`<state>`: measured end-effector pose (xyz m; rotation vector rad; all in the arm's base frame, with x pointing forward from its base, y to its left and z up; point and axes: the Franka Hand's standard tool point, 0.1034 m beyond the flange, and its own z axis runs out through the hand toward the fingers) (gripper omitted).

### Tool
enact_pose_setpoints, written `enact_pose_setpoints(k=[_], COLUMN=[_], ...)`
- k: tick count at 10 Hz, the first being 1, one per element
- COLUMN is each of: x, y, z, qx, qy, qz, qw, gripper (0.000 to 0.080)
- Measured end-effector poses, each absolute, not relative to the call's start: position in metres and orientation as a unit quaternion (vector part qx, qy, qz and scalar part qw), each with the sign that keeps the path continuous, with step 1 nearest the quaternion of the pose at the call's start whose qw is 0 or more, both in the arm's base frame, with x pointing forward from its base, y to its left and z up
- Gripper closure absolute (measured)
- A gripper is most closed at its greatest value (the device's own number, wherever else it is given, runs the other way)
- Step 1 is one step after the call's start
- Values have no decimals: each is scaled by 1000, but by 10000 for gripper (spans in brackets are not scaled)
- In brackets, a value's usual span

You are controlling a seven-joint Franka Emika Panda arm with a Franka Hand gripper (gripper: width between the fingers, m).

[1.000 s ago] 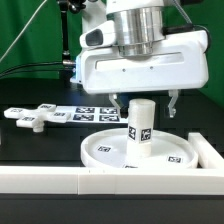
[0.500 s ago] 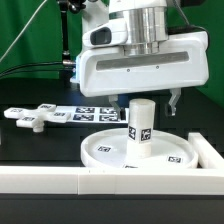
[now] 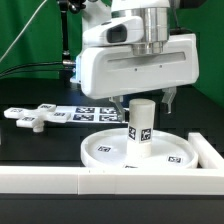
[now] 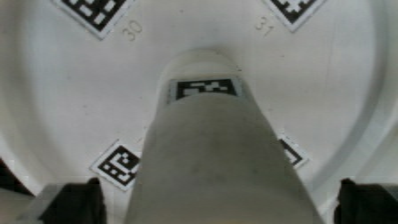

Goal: Assemble round table

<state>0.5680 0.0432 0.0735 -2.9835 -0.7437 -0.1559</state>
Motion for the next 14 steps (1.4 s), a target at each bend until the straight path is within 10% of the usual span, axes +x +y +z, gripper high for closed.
enact_pose_setpoints(k=[14], x=[565], y=[37], z=[71], qx=[-800], qy=[-600], qz=[-20], qw=[-19], gripper=[150])
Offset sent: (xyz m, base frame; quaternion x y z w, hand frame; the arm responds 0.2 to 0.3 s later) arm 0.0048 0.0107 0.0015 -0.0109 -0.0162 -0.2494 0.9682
